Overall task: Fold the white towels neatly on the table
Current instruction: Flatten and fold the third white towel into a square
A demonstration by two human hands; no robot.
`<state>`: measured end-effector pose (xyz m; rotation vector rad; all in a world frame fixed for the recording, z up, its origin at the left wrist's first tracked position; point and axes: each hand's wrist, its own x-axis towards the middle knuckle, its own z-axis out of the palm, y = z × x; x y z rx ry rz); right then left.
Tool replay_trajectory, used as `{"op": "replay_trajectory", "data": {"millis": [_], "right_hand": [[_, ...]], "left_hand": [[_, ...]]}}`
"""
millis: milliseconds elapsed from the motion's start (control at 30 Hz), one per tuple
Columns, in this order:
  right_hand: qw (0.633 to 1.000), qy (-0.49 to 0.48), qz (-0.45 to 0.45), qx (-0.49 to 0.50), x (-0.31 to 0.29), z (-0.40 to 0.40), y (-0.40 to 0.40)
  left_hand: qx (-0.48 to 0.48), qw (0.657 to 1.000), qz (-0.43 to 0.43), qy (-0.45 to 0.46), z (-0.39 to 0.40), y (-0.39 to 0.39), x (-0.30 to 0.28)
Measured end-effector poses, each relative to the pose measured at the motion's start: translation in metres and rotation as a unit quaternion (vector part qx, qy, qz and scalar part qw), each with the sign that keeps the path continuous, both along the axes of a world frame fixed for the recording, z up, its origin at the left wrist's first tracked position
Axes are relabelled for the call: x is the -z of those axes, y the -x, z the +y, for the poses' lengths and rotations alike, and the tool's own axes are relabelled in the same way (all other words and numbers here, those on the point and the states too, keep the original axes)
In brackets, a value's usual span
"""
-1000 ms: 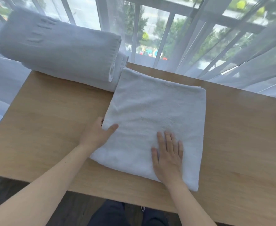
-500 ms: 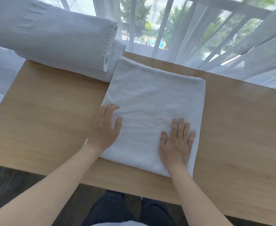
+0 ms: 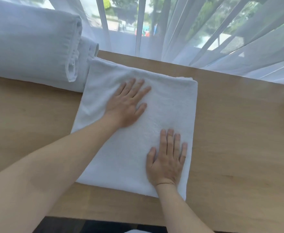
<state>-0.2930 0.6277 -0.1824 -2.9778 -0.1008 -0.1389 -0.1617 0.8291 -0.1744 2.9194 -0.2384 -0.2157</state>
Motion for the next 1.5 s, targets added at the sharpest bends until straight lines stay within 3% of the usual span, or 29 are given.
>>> {"op": "replay_trajectory", "data": {"millis": [600,733,867,1033,1133,1267,1333,1433,1500], "right_hand": [[0.996,-0.03,-0.001,0.082,0.0,-0.005,-0.006],[0.988,-0.042,-0.005,0.148,-0.004,-0.001,0.006],[0.972,-0.056,-0.027,0.228,-0.004,0.012,0.029],[0.97,-0.051,-0.021,0.236,-0.002,0.016,0.048],[0.969,-0.046,-0.013,0.241,-0.002,0.018,0.046],[0.972,-0.034,0.0,0.233,-0.002,0.02,0.045],[0.971,-0.03,0.008,0.236,-0.001,0.02,0.044],[0.971,-0.03,0.002,0.236,0.002,0.021,0.041],[0.972,-0.024,0.001,0.235,0.003,0.02,0.041]], "left_hand": [[0.022,0.998,-0.028,-0.044,-0.044,-0.044,0.001],[-0.038,0.996,0.004,-0.081,-0.079,-0.04,-0.004],[-0.071,0.997,0.038,0.014,-0.1,0.015,-0.008],[-0.003,1.0,0.011,0.015,-0.04,0.11,-0.002],[-0.004,1.0,0.02,0.007,0.01,0.089,0.0],[-0.13,0.986,0.089,0.056,0.054,0.027,0.003],[-0.148,0.986,0.061,0.043,0.051,0.017,-0.002],[-0.054,0.995,-0.06,0.061,0.019,0.043,-0.011],[0.056,0.993,-0.069,0.076,-0.002,0.084,-0.008]]}}
